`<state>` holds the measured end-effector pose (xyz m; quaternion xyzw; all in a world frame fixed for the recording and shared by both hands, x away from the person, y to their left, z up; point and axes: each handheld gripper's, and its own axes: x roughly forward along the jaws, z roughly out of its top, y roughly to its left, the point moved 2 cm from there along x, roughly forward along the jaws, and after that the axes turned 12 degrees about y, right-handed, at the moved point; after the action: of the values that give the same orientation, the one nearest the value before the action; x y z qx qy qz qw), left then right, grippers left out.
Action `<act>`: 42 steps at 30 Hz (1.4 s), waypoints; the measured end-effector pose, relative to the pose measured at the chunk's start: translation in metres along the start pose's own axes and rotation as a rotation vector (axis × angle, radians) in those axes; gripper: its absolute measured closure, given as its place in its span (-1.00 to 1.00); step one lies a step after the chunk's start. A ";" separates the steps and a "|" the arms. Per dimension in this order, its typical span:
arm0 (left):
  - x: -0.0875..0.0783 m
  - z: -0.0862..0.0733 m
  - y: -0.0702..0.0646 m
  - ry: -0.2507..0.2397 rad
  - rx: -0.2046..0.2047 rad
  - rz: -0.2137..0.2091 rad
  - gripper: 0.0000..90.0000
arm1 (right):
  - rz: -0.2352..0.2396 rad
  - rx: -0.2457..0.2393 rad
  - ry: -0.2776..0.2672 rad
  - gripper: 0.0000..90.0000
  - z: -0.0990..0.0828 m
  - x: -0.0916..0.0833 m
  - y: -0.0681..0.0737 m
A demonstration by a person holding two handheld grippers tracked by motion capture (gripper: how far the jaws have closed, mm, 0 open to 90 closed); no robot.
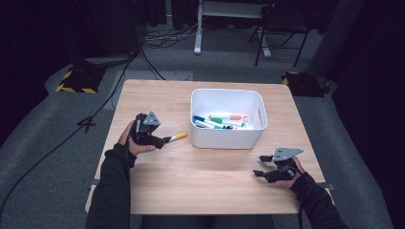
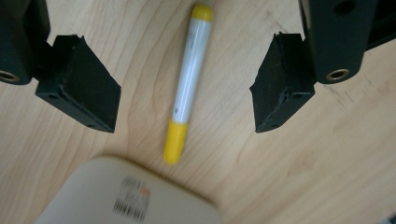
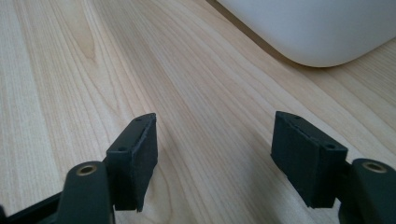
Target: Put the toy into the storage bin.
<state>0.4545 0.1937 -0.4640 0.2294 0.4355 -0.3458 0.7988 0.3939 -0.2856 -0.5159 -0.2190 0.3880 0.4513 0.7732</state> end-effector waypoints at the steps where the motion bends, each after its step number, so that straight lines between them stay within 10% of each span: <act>1: 0.004 -0.004 0.001 0.010 -0.008 -0.012 -0.42 | -0.001 0.000 0.000 -0.29 0.000 0.000 0.000; 20: 0.033 -0.039 0.011 0.019 -0.137 -0.024 -0.20 | -0.006 -0.004 -0.003 -0.29 0.000 0.000 0.000; 31: 0.031 -0.039 0.003 -0.008 -0.051 -0.047 0.56 | -0.007 -0.003 -0.003 -0.29 0.000 0.000 0.000; 42: 0.031 -0.041 0.002 -0.037 -0.044 -0.082 0.68 | -0.007 -0.004 -0.003 -0.29 0.000 0.000 0.000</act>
<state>0.4460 0.2113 -0.5112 0.1873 0.4370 -0.3727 0.7969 0.3937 -0.2852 -0.5162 -0.2214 0.3851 0.4497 0.7749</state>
